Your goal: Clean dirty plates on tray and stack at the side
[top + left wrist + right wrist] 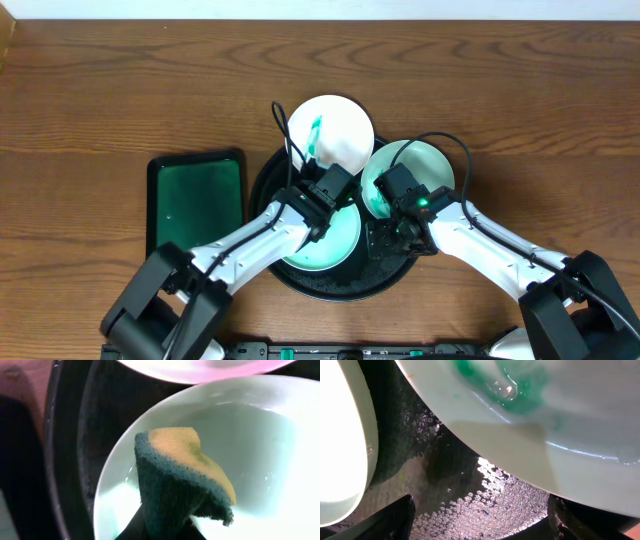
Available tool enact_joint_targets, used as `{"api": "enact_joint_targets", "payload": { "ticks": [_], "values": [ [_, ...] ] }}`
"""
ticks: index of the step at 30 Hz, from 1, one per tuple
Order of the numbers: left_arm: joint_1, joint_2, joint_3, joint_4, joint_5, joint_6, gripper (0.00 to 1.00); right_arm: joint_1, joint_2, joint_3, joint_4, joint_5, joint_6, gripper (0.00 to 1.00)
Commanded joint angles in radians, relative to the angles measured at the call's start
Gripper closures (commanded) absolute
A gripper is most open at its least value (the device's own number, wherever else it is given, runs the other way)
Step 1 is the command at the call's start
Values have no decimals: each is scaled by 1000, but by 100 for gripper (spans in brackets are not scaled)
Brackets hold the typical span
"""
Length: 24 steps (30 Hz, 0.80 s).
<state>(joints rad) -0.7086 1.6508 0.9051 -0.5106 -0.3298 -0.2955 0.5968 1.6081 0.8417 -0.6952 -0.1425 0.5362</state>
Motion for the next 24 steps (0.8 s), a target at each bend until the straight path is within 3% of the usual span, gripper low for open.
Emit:
{"api": "enact_joint_targets", "payload": {
  "ticks": [1,9,13,16,24],
  "values": [
    [4,-78,62,-31,-5,-16,93,-7,3,-4,0,-8,8,13],
    [12,-246,113,-151,-21,-21,93,-7,3,-4,3,-17,9,12],
    [61,-307,123,-226,-137,-66,93,-7,3,-4,39,-57,10,1],
    [146,-319,123,-271,-131,-74,93,-6,3,-4,112,-122,17,10],
    [317,-317,123,-304,-11,-83,93,-6,4,-5,247,-113,116,11]
  ]
}}
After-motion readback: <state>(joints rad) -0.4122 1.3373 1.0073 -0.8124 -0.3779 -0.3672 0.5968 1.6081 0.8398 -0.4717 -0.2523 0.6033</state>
